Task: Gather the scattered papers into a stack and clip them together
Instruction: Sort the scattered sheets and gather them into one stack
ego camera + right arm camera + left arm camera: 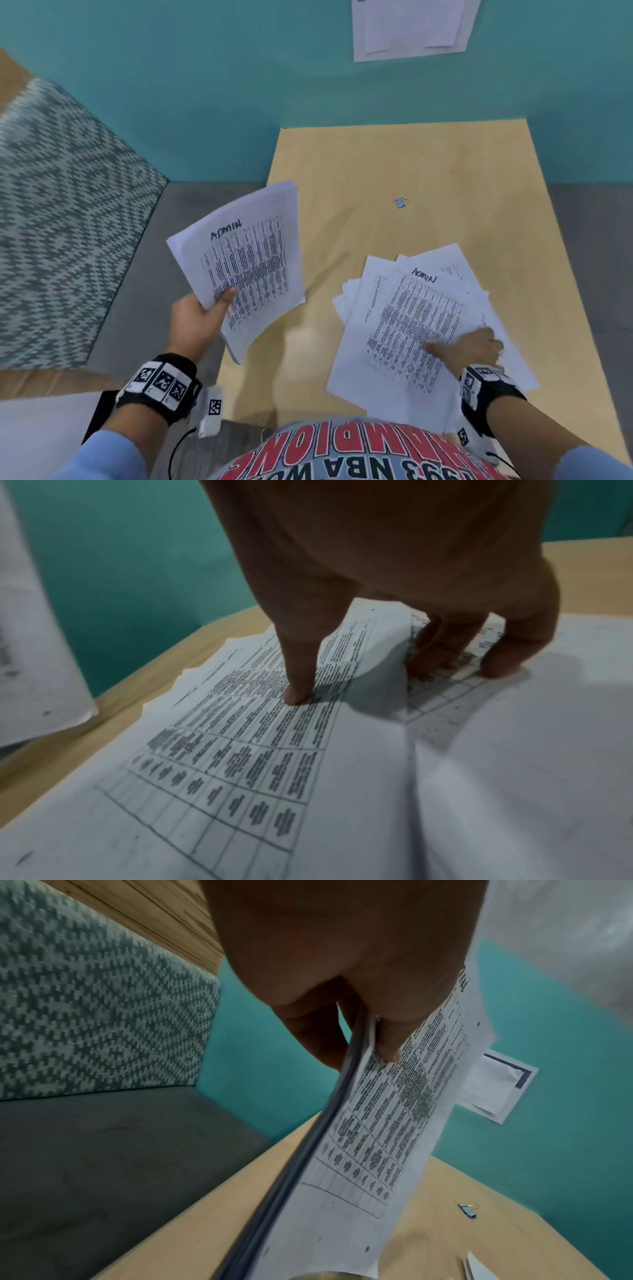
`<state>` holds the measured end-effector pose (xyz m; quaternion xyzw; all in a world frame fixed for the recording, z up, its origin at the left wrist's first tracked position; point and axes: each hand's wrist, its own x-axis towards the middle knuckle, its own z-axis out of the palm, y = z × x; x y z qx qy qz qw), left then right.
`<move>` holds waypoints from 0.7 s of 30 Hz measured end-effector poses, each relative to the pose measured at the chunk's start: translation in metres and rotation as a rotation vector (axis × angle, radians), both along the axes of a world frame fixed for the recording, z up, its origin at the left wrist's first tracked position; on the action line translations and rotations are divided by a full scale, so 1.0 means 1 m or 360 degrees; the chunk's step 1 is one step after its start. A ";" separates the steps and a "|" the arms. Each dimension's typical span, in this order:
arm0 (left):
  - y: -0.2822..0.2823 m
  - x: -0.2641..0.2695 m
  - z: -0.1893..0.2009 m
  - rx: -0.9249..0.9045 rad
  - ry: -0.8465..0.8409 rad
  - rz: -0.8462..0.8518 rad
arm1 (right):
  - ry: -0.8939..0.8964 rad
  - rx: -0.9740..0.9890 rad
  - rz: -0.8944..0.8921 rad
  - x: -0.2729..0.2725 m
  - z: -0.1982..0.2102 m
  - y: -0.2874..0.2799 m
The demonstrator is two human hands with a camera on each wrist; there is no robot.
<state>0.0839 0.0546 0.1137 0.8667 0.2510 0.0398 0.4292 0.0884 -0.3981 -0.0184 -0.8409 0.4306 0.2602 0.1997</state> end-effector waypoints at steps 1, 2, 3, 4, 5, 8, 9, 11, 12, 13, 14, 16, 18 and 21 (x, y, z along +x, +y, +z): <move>0.001 -0.002 0.001 -0.0016 -0.0008 -0.0011 | -0.0027 0.0019 -0.0030 -0.001 -0.003 0.000; 0.002 -0.003 0.000 -0.0042 -0.0012 -0.0024 | -0.0069 0.0033 -0.0046 -0.002 0.000 0.001; 0.001 -0.002 -0.001 -0.0083 -0.0018 -0.0022 | -0.0121 0.0069 -0.0059 -0.004 0.004 0.001; 0.000 -0.001 -0.003 -0.0136 -0.0021 -0.0029 | -0.0207 0.0141 -0.0082 -0.008 0.005 -0.002; -0.003 0.000 -0.002 -0.0171 -0.0031 -0.0047 | -0.0297 0.0237 -0.0094 -0.012 0.008 -0.005; -0.012 0.006 -0.003 -0.0253 -0.0037 -0.0135 | -0.0382 0.0310 0.0131 -0.025 0.017 -0.018; -0.015 0.009 -0.004 -0.0278 -0.0042 -0.0150 | -0.0373 0.0314 0.0237 -0.029 0.018 -0.023; -0.019 0.016 -0.006 -0.0265 -0.0017 -0.0180 | -0.0348 0.0338 0.0378 -0.037 0.019 -0.036; -0.021 0.019 -0.007 -0.0256 0.0005 -0.0199 | -0.0353 0.0347 0.0406 -0.039 0.022 -0.042; -0.023 0.022 -0.007 -0.0252 0.0017 -0.0218 | -0.0360 0.0332 0.0402 -0.040 0.024 -0.048; -0.025 0.025 -0.009 -0.0262 0.0030 -0.0242 | -0.0364 0.0301 0.0389 -0.040 0.025 -0.055; -0.030 0.026 -0.008 -0.0279 0.0037 -0.0301 | -0.0353 0.0213 0.0339 -0.034 0.027 -0.064; -0.034 0.026 -0.009 -0.0300 0.0044 -0.0298 | -0.0322 0.0185 0.0295 -0.027 0.021 -0.068; -0.039 0.023 -0.009 -0.0373 0.0002 -0.0270 | -0.0278 0.0187 0.0275 -0.014 0.010 -0.055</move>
